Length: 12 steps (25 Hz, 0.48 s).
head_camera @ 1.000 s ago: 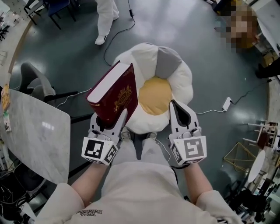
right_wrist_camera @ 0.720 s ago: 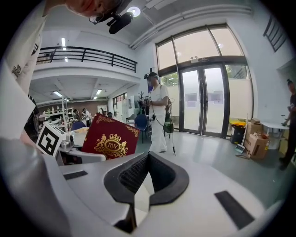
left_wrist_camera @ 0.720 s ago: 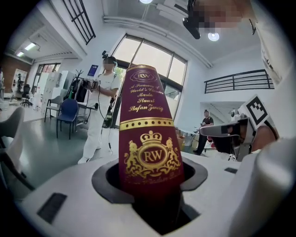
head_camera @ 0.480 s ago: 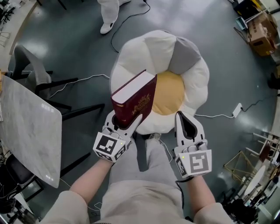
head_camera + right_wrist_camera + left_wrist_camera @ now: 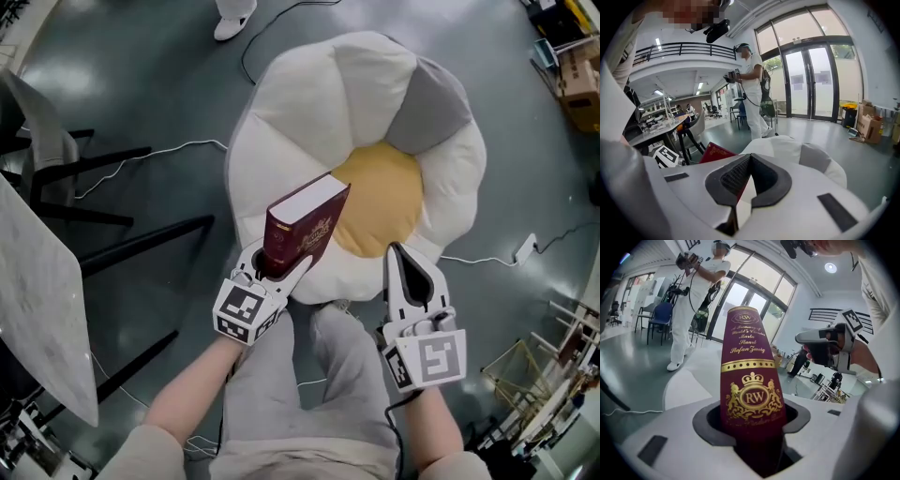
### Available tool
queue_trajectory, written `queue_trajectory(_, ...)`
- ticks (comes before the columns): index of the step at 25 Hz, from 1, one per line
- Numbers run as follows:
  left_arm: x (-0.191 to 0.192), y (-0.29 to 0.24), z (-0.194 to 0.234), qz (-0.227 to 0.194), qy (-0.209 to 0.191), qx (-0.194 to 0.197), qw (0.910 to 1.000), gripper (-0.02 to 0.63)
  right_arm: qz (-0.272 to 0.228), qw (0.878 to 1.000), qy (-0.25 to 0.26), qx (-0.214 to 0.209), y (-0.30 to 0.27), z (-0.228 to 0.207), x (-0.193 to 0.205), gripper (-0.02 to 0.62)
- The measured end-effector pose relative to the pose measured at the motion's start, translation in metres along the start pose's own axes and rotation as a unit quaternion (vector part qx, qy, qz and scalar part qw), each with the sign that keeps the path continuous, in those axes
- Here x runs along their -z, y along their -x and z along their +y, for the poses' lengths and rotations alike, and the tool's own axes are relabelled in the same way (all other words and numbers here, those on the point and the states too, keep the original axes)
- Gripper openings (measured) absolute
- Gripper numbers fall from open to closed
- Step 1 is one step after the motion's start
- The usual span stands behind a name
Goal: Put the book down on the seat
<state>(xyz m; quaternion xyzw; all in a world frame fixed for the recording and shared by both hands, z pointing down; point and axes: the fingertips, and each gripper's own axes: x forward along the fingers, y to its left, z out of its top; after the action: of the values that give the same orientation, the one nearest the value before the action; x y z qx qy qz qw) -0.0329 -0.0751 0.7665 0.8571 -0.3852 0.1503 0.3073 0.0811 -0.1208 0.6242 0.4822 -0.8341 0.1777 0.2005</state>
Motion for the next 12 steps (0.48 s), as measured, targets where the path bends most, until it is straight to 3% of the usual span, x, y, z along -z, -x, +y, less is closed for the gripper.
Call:
queue_trajectory(6,0.084,-0.029,0.052,0.052,0.009,0.000,0.9986,0.242,0.047,0.998,0.021,-0.022,-0.042,0.010,0.081,-0.002)
queue_trajectory(12,0.127,-0.039,0.085,0.057,0.025,-0.009,0.9980,0.244,0.075,0.997,0.018,-0.019,-0.060,0.010,0.129,-0.002)
